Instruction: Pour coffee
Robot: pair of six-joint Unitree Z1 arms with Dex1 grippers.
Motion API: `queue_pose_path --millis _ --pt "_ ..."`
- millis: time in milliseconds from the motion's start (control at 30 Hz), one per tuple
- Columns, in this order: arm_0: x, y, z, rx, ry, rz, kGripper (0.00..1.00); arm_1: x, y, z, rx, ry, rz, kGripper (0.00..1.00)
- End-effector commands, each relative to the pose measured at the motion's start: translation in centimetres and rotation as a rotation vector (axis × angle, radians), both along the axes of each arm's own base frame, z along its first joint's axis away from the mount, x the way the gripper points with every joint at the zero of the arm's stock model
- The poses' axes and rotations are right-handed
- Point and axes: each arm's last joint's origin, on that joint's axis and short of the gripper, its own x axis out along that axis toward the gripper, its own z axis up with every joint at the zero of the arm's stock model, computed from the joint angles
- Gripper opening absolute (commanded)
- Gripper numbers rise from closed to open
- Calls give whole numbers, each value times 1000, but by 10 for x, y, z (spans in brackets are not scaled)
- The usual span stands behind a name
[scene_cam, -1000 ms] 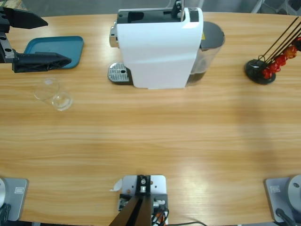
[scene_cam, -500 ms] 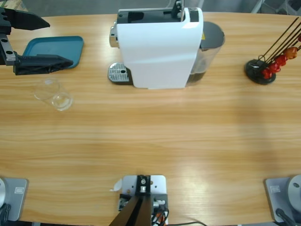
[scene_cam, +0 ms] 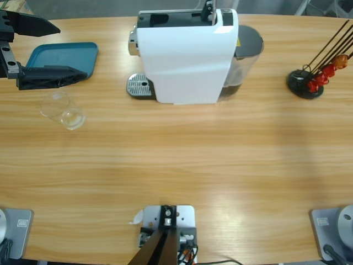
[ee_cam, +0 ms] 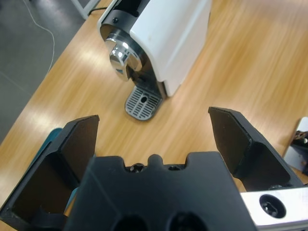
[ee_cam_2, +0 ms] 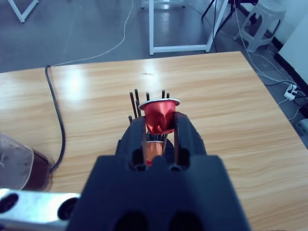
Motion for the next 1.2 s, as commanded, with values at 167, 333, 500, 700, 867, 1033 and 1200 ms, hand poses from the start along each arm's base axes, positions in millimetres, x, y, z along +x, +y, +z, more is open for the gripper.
queue_pose_path --millis 167,333,500,700,867,1033,1200 --pt "-1 -9 -17 36 51 -14 998 -49 33 53 132 -111 628 138" --pt "-6 -11 -16 21 60 -20 998 -41 70 63 168 -44 976 138" --pt "-13 -4 -13 11 47 -11 998 -17 113 90 68 34 1167 135" --pt "-19 4 -15 10 42 8 999 22 169 114 -62 93 1310 139" --pt "-24 11 -17 15 29 25 998 43 212 107 -160 153 1395 140" --pt "-29 17 -22 21 30 30 1000 61 241 90 -217 186 1450 140" --pt "-31 19 -24 23 35 29 999 79 258 73 -271 204 1443 140"
